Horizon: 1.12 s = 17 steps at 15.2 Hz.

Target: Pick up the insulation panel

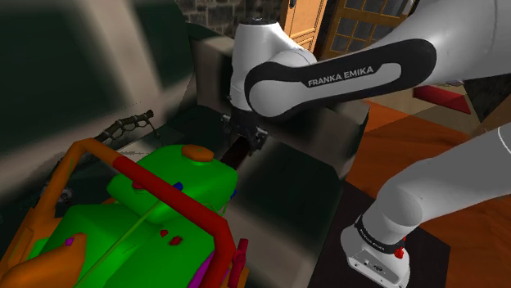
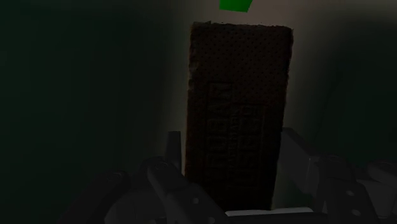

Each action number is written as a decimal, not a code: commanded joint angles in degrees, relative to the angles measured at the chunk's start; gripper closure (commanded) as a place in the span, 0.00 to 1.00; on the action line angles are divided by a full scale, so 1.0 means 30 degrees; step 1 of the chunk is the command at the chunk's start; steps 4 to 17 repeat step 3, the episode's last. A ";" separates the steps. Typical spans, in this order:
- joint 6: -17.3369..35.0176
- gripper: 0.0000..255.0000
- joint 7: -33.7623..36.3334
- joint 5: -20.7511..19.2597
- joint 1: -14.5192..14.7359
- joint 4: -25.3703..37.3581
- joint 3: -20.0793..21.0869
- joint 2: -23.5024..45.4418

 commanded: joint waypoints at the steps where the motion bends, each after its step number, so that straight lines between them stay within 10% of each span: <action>1: -0.0596 1.00 -0.0085 0.0050 0.0034 0.0363 -0.0160 -0.0234; 17: -0.0638 1.00 -0.0090 0.0052 0.0037 0.0391 -0.0171 -0.0249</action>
